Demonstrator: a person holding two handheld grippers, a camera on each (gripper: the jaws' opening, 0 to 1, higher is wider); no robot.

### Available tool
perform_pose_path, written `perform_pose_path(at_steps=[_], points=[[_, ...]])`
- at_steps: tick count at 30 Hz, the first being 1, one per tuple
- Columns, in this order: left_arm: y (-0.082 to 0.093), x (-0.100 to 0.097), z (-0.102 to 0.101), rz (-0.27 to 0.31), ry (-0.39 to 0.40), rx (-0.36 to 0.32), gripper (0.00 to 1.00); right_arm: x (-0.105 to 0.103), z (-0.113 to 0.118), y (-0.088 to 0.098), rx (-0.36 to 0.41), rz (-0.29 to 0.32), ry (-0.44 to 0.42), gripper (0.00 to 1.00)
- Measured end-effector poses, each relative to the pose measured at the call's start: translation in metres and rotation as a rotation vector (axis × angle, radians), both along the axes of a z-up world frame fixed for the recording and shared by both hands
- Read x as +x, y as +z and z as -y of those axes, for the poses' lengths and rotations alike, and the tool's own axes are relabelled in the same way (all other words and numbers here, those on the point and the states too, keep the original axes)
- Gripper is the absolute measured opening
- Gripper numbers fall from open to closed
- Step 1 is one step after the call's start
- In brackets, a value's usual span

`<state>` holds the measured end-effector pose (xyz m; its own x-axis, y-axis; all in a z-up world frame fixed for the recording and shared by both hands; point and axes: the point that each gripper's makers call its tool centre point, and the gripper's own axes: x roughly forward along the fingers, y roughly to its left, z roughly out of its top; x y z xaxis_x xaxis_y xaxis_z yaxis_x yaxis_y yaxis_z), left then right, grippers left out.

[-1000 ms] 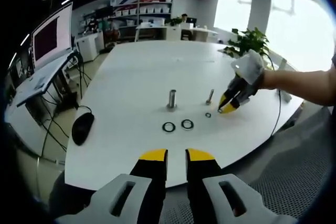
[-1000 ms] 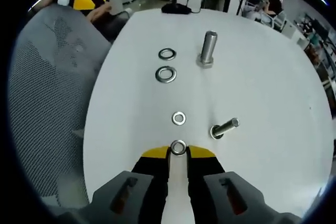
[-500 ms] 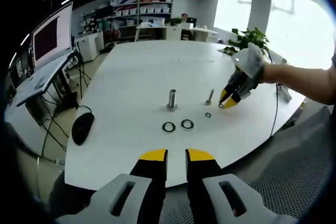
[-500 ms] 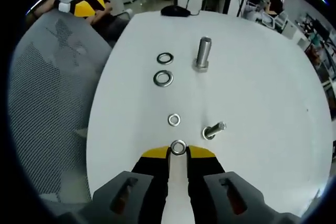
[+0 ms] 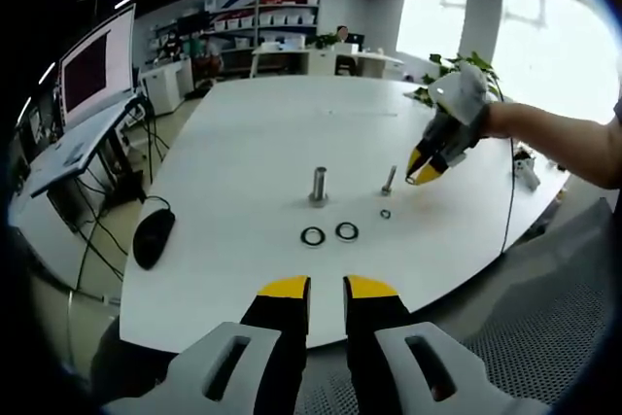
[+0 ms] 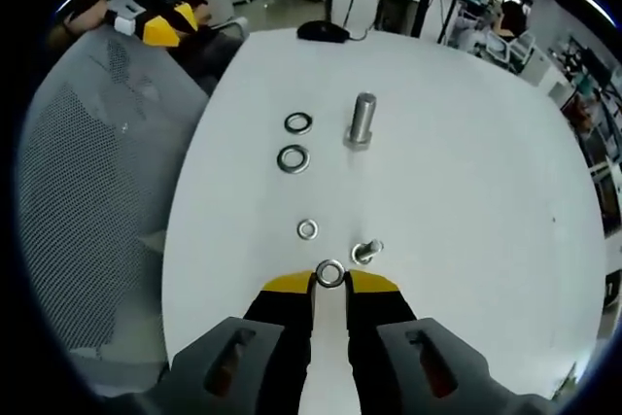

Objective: Place the washer onto the threaded stud by aligning its center hole with the stud, sliding it down to the base, and recovering from edge contact or off-axis alignment until the washer reaches the visible bottom stop.

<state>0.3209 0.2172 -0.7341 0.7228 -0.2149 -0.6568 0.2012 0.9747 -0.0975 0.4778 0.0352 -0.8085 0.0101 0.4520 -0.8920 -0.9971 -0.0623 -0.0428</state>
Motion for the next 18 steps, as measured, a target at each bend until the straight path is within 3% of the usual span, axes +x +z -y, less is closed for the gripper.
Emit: perform_pose_path(at_steps=[18], points=[[0.000, 0.000, 0.000, -0.001, 0.000, 0.001, 0.11, 0.011, -0.011, 0.024, -0.016, 0.059, 0.092, 0.13]])
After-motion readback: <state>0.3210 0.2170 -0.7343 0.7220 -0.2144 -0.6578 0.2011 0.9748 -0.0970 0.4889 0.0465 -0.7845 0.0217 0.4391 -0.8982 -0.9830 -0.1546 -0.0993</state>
